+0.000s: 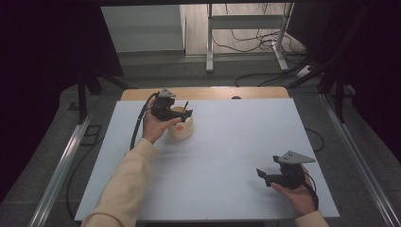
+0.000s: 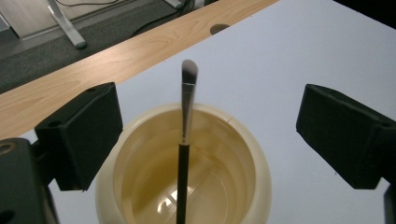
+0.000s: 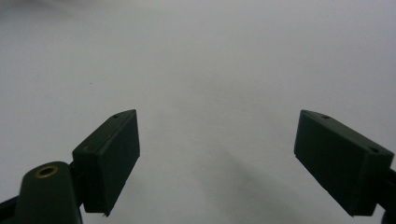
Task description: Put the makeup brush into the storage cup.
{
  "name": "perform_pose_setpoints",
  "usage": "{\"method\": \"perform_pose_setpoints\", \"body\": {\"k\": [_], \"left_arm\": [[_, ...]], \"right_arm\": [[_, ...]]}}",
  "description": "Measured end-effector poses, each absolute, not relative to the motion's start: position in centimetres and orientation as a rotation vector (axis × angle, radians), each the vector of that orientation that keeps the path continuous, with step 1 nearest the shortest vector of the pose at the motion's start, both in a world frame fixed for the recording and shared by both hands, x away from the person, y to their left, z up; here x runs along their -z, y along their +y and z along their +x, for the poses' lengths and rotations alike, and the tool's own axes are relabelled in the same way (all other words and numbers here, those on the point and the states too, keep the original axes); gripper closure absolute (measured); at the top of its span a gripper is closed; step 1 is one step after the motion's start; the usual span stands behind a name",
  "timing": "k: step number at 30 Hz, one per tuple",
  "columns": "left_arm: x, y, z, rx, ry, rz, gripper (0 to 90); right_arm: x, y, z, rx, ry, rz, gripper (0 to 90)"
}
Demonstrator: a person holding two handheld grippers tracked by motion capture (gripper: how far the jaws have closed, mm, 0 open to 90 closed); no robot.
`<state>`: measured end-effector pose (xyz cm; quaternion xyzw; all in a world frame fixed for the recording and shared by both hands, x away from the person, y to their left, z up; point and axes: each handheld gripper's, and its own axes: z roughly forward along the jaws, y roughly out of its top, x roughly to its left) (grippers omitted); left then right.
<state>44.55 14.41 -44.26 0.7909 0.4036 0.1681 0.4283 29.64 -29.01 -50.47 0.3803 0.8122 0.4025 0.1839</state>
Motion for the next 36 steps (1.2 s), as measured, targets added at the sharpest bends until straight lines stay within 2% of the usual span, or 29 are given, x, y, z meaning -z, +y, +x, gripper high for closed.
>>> {"method": "perform_pose_setpoints", "body": {"k": [14,17,26,36], "left_arm": [[44.4,16.0,41.7,-0.422,1.004,1.975,6.0],[44.3,16.3,40.7,-0.467,1.005,1.964,7.1],[44.3,17.7,38.6,-0.428,1.009,1.955,6.3],[44.5,19.3,35.4,-0.451,0.997,1.941,8.2]], "right_arm": [[50.5,-28.9,29.7,-1.133,2.290,1.069,14.0],[50.6,-28.9,29.9,-1.135,2.290,1.072,14.0],[50.6,-29.0,30.0,-1.161,2.293,1.078,13.8],[50.7,-28.9,30.0,-1.154,2.308,1.072,13.7]]}}
